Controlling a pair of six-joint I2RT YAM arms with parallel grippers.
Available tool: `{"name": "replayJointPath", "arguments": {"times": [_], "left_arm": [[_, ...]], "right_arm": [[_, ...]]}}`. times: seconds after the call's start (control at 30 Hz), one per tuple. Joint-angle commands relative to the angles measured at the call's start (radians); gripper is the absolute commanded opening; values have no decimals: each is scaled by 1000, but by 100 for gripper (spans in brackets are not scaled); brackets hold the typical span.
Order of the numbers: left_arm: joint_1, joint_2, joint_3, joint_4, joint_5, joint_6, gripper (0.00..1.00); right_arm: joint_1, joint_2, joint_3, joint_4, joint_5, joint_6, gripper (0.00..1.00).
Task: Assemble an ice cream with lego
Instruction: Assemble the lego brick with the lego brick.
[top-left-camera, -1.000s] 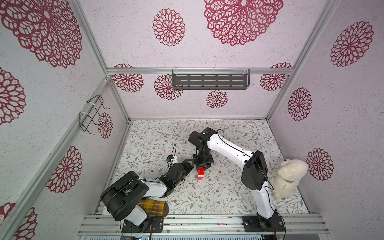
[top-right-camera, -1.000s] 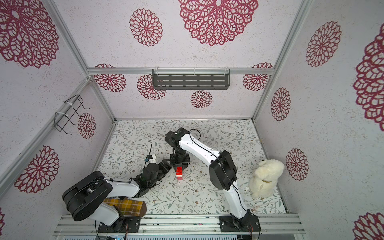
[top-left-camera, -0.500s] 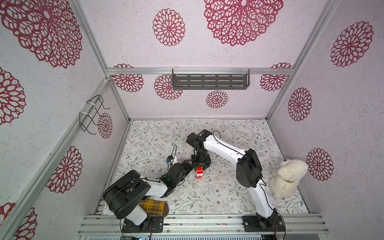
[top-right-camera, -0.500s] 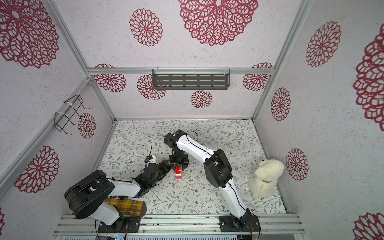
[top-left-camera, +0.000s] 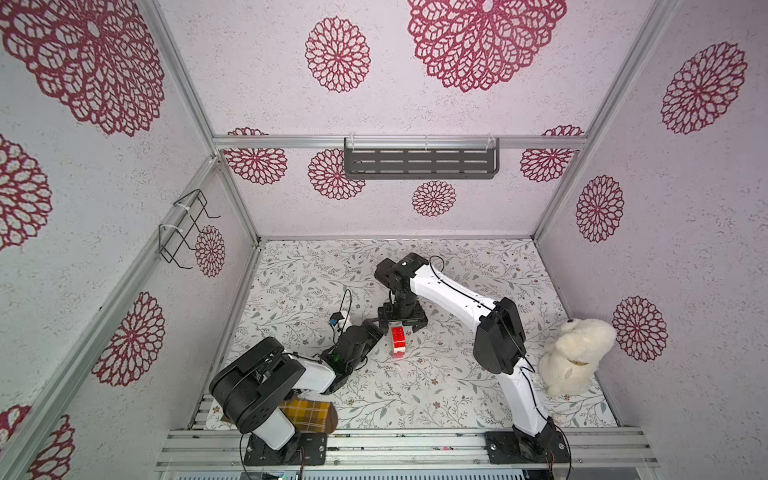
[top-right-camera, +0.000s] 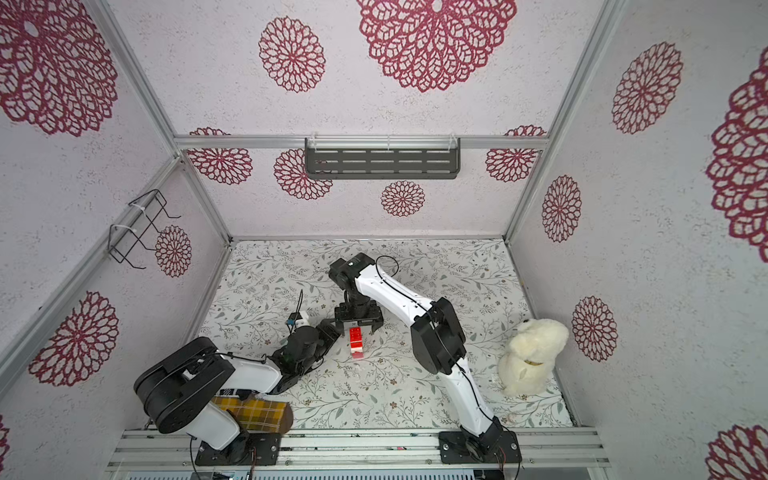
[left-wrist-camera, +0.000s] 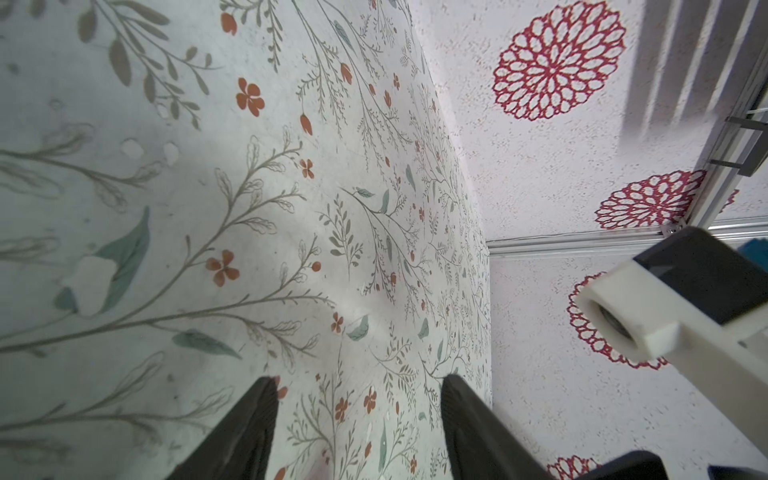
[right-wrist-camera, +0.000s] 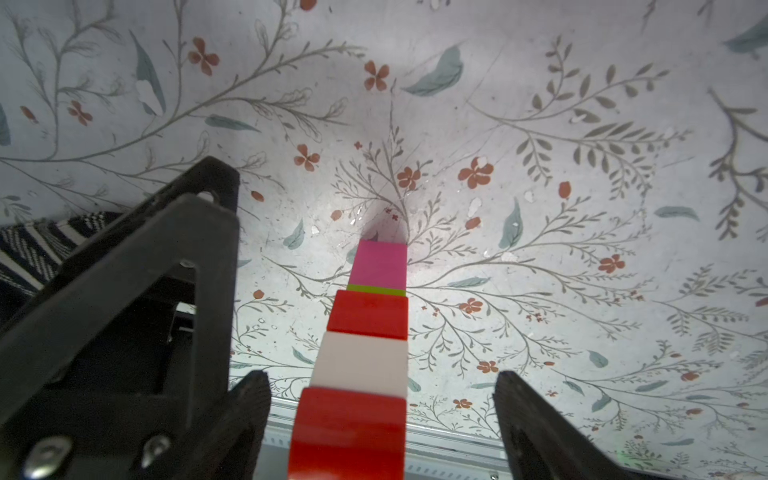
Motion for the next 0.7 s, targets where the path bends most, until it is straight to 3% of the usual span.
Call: {"name": "replayJointPath", "arguments": {"times": [0.0,0.3,0.4,0.5,0.67], "left_arm": [[-13,15,13,42,51,15,67],[15,-21,13,9,101,44,68],[17,-66,19,-55,94,74,71],[20,-162,46,-202,80,137,76],[50,-340,87,-421,131,248,86]], "right_arm": [[30,-65,19,118,-132,-33,99],[17,-219,-93,303,-197,-70,99],[-3,-315,-196,413,-237,-85,99],[-50,-473,-398,581,-318,-77,99],[-201,-759,-889,1001,-577,-15,99]]}}
